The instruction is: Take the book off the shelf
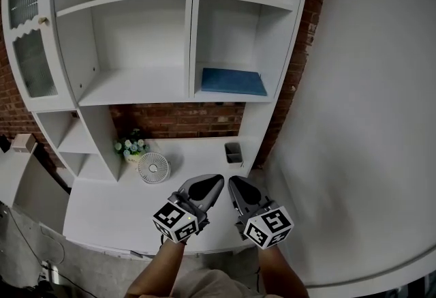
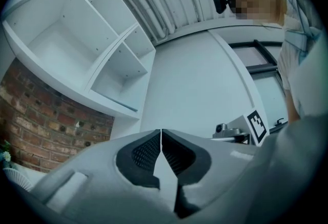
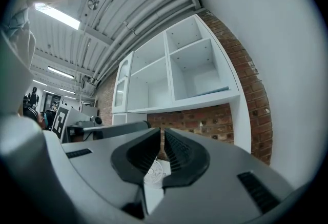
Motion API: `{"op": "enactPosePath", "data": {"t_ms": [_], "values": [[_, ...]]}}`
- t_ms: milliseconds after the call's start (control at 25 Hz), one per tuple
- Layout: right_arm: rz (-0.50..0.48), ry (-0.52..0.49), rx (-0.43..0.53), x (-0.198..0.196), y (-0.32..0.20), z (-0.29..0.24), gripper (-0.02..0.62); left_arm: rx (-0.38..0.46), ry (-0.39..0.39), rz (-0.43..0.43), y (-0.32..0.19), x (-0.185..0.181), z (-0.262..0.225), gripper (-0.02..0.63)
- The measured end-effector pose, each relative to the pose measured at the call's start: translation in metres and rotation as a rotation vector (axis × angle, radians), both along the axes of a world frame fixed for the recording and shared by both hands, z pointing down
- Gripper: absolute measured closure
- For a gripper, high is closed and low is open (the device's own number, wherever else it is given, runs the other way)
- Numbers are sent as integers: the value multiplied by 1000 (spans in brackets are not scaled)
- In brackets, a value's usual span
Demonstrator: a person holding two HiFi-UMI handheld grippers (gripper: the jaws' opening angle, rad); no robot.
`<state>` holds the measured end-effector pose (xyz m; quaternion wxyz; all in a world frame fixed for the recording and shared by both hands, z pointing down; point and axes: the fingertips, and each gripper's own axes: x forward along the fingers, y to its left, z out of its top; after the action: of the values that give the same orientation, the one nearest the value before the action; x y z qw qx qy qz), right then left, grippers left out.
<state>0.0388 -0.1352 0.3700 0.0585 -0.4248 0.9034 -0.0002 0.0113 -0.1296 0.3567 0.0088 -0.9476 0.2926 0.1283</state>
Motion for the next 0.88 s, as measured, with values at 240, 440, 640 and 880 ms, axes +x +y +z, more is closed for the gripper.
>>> {"op": "enactPosePath", "data": {"t_ms": [240,440,640,880], "values": [[6,4,6,-5,-15,-5,575,-20,-14,17,-16,-3,0,595],[4,5,11,-3,-23,-6,572,-28,-26,25,-25,0,3,595],[-5,6,5,2,-29,-7,568,-49,-41,17,-33,5,6,595],[-36,25,20,14,-42,-13,565,-39,-44,-5,-49,17,-4,595]]}}
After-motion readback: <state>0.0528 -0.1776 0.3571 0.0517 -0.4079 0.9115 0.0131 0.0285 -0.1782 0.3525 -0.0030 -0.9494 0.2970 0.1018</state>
